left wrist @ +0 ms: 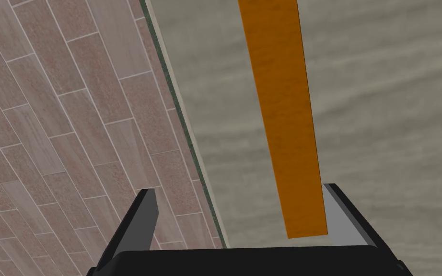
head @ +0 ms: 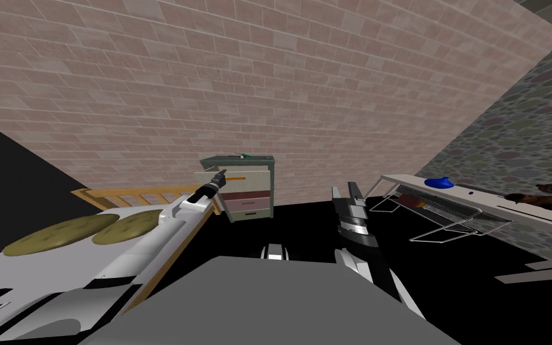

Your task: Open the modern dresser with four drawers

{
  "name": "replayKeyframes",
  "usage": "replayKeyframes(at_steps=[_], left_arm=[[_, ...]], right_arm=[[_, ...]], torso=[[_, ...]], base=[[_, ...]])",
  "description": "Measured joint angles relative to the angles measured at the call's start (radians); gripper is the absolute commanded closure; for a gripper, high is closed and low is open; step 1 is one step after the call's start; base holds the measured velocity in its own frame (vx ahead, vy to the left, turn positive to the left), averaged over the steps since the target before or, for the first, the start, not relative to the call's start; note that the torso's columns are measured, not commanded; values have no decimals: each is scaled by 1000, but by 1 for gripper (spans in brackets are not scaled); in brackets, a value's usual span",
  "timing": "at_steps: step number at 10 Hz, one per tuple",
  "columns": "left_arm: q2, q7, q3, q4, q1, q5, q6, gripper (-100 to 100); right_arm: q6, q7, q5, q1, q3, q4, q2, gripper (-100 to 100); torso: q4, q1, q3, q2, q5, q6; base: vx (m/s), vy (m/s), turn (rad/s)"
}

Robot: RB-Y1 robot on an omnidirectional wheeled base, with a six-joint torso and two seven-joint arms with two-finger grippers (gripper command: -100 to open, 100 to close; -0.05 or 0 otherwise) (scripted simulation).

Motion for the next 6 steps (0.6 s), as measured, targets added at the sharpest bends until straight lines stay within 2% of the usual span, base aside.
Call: replayKeyframes(at_steps=[1, 6], left_arm=[[3, 4, 0, 3, 0, 1, 4, 0], [2, 4, -1, 4, 2, 1, 6, 0]], right_arm=[[0, 0, 0, 0, 0, 0, 0, 0], [0, 0, 0, 0, 0, 0, 0, 0]], torso=[[1, 1, 0, 0, 0, 0], [-1, 1, -1, -1, 1, 0]], base=[[0, 0, 0], [0, 0, 0]])
